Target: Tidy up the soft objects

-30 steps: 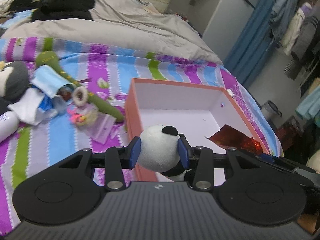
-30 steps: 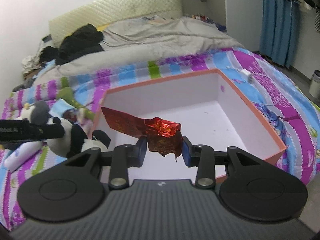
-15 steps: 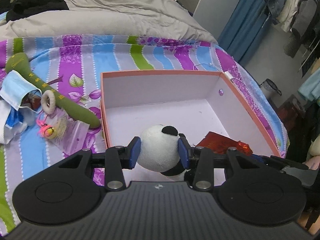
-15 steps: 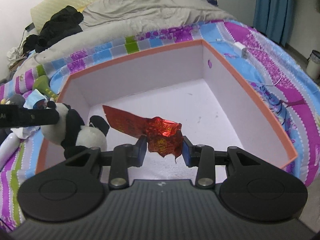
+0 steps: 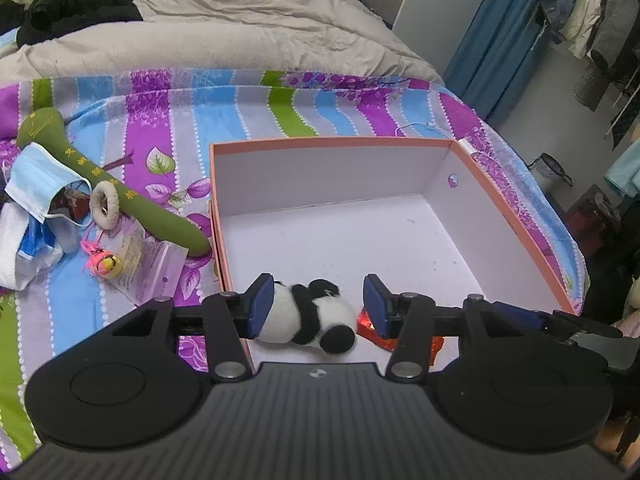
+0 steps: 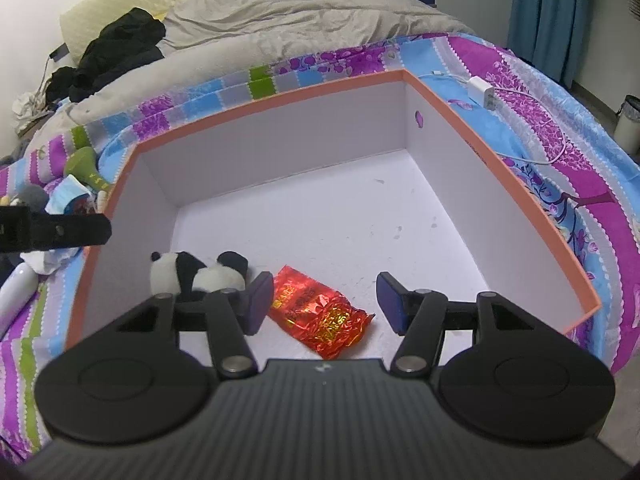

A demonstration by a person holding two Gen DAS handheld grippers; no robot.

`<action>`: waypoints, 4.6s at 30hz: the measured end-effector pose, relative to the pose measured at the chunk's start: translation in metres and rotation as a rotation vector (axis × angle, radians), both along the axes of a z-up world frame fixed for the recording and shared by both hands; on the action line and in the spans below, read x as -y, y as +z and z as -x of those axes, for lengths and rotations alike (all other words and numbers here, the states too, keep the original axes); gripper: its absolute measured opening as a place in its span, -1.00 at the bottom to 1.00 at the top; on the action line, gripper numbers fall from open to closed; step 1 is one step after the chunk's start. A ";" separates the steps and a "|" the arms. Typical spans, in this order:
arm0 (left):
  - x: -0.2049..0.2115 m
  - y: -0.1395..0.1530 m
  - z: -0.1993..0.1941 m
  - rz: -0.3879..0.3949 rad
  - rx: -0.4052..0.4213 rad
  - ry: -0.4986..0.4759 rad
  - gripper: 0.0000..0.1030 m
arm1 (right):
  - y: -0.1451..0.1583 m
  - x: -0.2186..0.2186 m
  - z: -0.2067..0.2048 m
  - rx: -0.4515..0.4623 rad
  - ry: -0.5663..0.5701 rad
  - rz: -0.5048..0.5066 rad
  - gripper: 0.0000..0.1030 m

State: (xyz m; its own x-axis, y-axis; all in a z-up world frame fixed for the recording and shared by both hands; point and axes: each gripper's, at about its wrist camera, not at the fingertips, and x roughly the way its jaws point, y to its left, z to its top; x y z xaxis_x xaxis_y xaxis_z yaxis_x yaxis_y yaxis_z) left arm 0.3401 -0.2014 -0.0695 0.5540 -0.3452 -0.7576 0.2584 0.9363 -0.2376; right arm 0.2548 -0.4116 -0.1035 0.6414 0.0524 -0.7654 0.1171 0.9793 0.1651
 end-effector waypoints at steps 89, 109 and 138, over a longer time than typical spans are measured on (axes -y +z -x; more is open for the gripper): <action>-0.257 0.002 0.242 0.091 0.124 0.279 0.20 | 0.051 -0.225 0.184 0.208 0.337 0.021 0.16; -0.270 -0.083 0.090 0.187 0.101 0.277 0.20 | -0.022 -0.266 0.076 0.170 0.396 0.073 0.14; -0.224 -0.163 -0.082 0.327 0.046 0.176 0.37 | -0.113 -0.285 -0.048 0.230 0.362 0.278 -0.01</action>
State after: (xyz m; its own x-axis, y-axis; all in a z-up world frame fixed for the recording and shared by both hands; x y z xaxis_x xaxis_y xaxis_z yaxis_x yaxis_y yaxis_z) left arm 0.4220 0.0228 -0.2321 0.6573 -0.4610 -0.5961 0.1173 0.8440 -0.5234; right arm 0.3029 -0.1270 -0.2162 0.7733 0.1167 -0.6232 -0.2464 0.9610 -0.1257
